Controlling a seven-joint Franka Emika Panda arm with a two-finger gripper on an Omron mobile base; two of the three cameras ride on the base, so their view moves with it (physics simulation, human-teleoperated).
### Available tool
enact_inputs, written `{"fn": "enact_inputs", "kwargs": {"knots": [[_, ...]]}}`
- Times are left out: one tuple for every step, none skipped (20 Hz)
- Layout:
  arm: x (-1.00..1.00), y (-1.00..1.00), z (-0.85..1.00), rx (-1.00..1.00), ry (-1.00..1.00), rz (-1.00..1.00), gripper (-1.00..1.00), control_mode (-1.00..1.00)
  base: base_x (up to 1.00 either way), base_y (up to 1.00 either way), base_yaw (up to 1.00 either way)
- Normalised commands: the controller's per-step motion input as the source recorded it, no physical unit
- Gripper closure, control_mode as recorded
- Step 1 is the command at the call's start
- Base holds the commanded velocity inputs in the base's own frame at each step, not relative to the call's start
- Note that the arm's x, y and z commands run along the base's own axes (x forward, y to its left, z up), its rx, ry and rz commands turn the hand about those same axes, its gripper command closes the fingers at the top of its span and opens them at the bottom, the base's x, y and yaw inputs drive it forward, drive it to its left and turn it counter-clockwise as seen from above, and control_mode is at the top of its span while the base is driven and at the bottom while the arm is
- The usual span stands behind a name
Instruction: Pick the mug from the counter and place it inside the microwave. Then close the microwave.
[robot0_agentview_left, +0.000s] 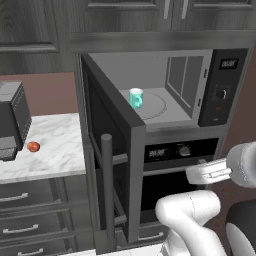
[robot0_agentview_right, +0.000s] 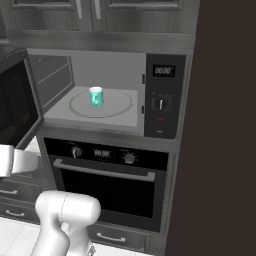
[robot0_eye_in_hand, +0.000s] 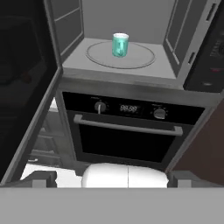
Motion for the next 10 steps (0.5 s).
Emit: {"fn": "enact_inputs", "kwargs": {"knots": [[-0.44, 0.0, 0.01, 0.0, -0.26, 0.0, -1.0, -1.0, 0.0, 0.0, 0.0], [-0.42, 0.0, 0.0, 0.0, -0.29, 0.0, -1.0, -1.0, 0.0, 0.0, 0.0], [-0.45, 0.0, 0.0, 0.0, -0.33, 0.0, -1.0, -1.0, 0.0, 0.0, 0.0], [-0.46, 0.0, 0.01, 0.0, -0.35, 0.0, -1.0, -1.0, 0.0, 0.0, 0.0], [-0.45, 0.0, 0.0, 0.0, -0.35, 0.0, -1.0, -1.0, 0.0, 0.0, 0.0], [-0.42, 0.0, 0.01, 0.0, -0.34, 0.0, -1.0, -1.0, 0.0, 0.0, 0.0], [-0.37, 0.04, 0.01, 0.0, -0.34, 0.0, -1.0, -1.0, 0.0, 0.0, 0.0], [-0.36, 0.04, 0.01, 0.0, -0.34, 0.0, -1.0, -1.0, 0.0, 0.0, 0.0], [-0.34, 0.05, 0.02, 0.0, -0.33, 0.0, -1.0, -1.0, 0.0, 0.0, 0.0], [-0.31, 0.04, 0.04, 0.0, -0.32, 0.0, -1.0, -1.0, 0.0, 0.0, 0.0]]}}
